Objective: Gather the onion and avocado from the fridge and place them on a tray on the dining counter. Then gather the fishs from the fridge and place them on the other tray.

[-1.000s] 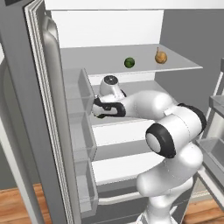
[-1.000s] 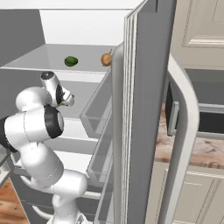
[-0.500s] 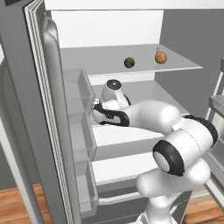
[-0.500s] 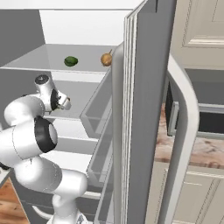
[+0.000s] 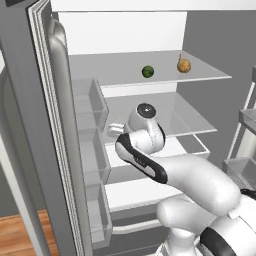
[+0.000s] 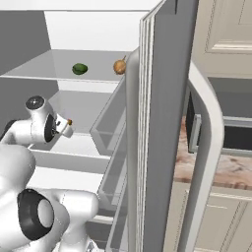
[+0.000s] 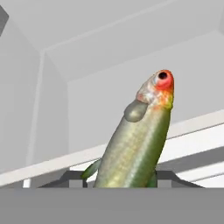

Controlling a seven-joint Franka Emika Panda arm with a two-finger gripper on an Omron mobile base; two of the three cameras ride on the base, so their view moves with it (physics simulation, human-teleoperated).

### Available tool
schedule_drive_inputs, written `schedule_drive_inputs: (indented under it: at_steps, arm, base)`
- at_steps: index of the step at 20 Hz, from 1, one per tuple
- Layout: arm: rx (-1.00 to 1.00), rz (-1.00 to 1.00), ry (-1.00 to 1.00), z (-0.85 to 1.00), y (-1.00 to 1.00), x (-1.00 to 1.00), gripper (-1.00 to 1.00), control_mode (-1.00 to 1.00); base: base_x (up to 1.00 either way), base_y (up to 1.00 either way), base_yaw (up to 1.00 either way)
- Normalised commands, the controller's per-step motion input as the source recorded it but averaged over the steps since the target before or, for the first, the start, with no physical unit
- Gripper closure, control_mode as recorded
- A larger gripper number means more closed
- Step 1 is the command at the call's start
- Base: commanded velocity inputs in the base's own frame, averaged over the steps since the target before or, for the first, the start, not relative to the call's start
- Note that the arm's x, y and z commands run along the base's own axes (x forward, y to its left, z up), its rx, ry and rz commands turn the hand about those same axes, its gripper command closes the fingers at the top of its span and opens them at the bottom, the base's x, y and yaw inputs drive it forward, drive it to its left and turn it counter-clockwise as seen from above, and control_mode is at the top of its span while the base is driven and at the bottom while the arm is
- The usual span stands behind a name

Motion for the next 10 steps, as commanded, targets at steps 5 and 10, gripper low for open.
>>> schedule_drive_inputs:
  at_steps: [5, 10]
  arm:
    - [0.01, -0.04, -0.02, 0.55, -0.31, -1.00, 1.00, -1.00]
    - [0.00, -0.04, 0.00, 0.75, -0.33, -0.98, 1.00, -1.00]
  base:
    - [0.00, 0.00, 0.00]
    - [0.00, 0.00, 0.00]
